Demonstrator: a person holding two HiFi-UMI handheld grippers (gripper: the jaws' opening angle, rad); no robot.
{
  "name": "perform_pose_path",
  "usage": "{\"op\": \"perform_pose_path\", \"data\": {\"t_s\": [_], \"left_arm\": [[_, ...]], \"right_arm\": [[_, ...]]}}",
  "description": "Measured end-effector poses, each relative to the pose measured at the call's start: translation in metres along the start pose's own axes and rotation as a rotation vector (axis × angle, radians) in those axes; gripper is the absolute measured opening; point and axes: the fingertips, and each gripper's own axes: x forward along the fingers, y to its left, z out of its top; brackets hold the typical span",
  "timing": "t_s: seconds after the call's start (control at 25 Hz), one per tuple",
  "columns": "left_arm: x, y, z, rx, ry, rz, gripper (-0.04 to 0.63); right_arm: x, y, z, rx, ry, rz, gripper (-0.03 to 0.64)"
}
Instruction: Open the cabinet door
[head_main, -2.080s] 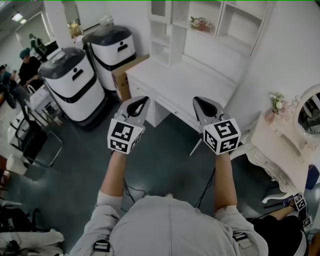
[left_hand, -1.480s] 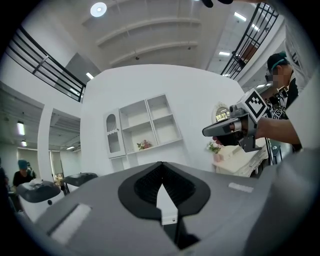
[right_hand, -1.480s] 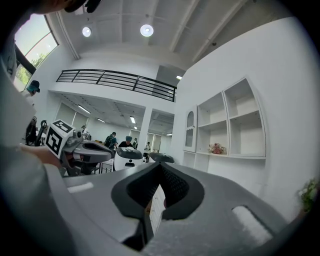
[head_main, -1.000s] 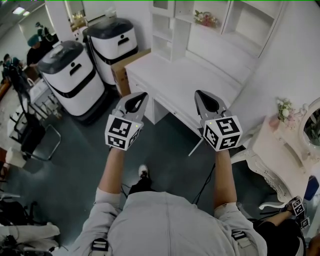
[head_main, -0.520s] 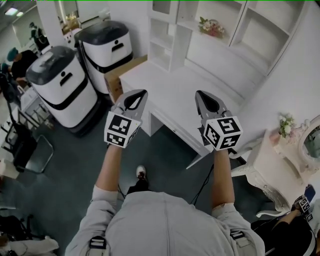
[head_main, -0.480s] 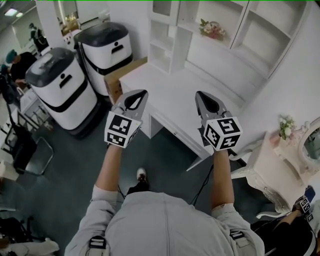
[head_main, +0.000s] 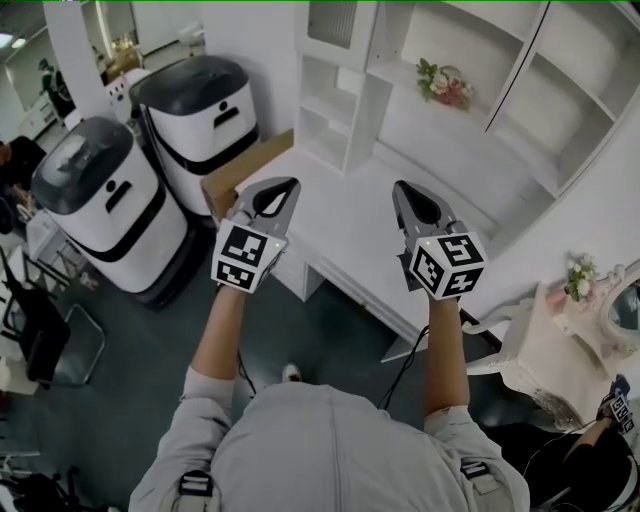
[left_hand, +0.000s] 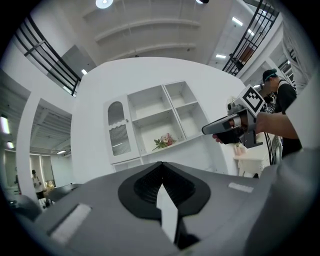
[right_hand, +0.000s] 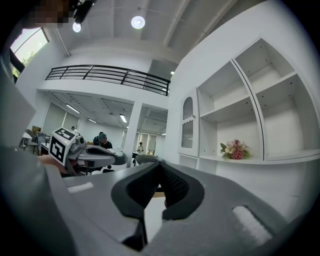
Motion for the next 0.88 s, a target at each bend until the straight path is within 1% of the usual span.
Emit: {"op": "perform_pose_path", "data": {"t_s": [0.24,0.48,0.68,0.88], "left_arm": [[0.028,0.038,-0.02,-0.009,0.0,-0.033,0.017],[0.051,0.061,-0.03,-0.001,-0.003,-0.071,0.017],[0.071,0.075,-0.038,-0.022,-0.007,-0.084,0.017],[0.095,0.088,-0.051,-0.031,-0.001,-0.097,0.017]], "right_arm": [[0.045,-0.008,-0.004,0.007,0.01,-0.03,0.002],[0.075,-0.015,-0.004,0.015,0.007,-0.054,0.002],[0.098,-0.022,-0.01,0.001,0.038,-0.047,0.002],[0.123,-0.037,-0.015,0.002,0.044,-0.041,0.002]]}}
